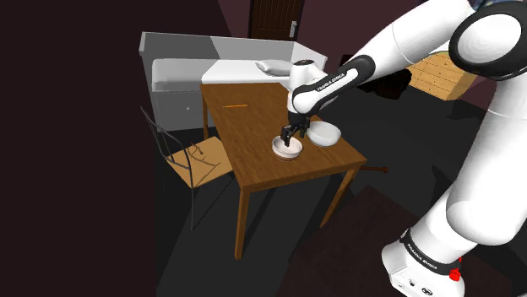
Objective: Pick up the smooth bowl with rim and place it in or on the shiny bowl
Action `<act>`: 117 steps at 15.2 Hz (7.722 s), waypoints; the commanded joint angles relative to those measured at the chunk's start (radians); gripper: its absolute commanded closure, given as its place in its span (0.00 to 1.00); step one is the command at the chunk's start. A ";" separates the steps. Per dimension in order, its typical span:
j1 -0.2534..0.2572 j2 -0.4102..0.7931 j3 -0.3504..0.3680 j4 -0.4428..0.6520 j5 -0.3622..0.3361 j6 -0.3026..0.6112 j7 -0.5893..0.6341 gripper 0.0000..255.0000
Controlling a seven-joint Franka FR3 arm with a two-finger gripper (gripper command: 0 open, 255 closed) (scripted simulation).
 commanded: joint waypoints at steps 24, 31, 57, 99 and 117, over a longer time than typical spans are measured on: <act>-0.001 0.512 -0.024 0.421 -0.024 0.095 0.035 0.00; -0.001 0.512 -0.024 0.421 -0.024 0.095 0.035 1.00; -0.004 0.297 -0.013 0.393 -0.006 -0.090 -0.005 1.00; -0.376 0.477 -0.092 0.657 0.075 -0.097 -0.486 1.00; -0.377 0.513 -0.091 0.657 0.075 -0.061 -0.481 0.00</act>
